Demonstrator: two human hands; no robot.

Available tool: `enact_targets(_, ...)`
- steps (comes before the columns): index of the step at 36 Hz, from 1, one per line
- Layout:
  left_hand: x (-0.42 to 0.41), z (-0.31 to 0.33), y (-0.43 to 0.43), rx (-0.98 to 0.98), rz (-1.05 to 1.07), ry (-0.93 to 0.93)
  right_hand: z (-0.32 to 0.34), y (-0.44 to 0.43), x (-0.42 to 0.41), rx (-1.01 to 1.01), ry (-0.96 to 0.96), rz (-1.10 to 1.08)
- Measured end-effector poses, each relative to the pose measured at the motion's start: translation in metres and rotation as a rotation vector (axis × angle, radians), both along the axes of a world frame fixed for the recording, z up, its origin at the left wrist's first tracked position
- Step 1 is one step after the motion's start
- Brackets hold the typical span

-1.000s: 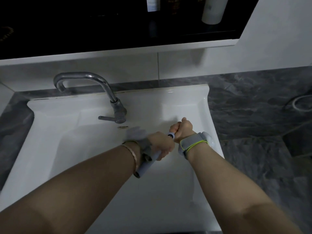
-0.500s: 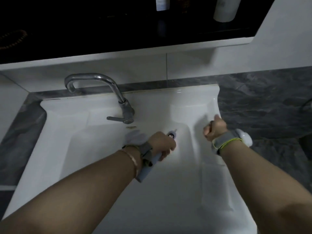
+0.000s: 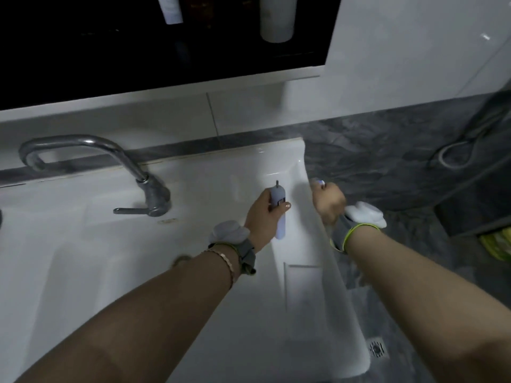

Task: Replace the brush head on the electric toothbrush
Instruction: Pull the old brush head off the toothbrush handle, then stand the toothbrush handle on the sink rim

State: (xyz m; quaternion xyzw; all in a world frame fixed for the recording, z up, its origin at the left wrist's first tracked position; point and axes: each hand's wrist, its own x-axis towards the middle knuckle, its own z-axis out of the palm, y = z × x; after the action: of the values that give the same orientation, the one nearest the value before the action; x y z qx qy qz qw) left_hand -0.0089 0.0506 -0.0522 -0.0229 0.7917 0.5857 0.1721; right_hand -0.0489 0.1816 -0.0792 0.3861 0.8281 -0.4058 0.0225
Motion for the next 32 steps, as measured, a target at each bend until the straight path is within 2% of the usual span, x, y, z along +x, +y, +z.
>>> enact_targets(6,0.009,-0.025,0.023,-0.035,-0.127,-0.024,-0.009,0.011,0.019,-0.064,-0.08,0.005)
enact_targets(12,0.01,-0.029,0.022,-0.052,-0.166,0.015,-0.01,0.023,0.023,-0.18,-0.117,0.25)
enact_targets(18,0.014,-0.031,0.013,-0.119,-0.202,0.044,-0.005,0.023,0.024,-0.19,-0.09,0.299)
enact_targets(21,0.015,-0.028,0.012,-0.11,-0.205,0.002,-0.004,0.024,0.024,-0.213,-0.109,0.34)
enact_targets(25,0.015,-0.018,0.004,-0.118,-0.196,-0.032,0.009,0.02,0.022,-0.134,-0.087,0.381)
enact_targets(29,0.0,0.001,-0.013,-0.29,-0.237,-0.141,0.046,0.01,0.011,-0.043,-0.106,0.556)
enact_targets(32,-0.014,0.028,-0.038,-0.497,-0.229,-0.127,0.094,-0.012,0.002,0.091,-0.083,0.706)
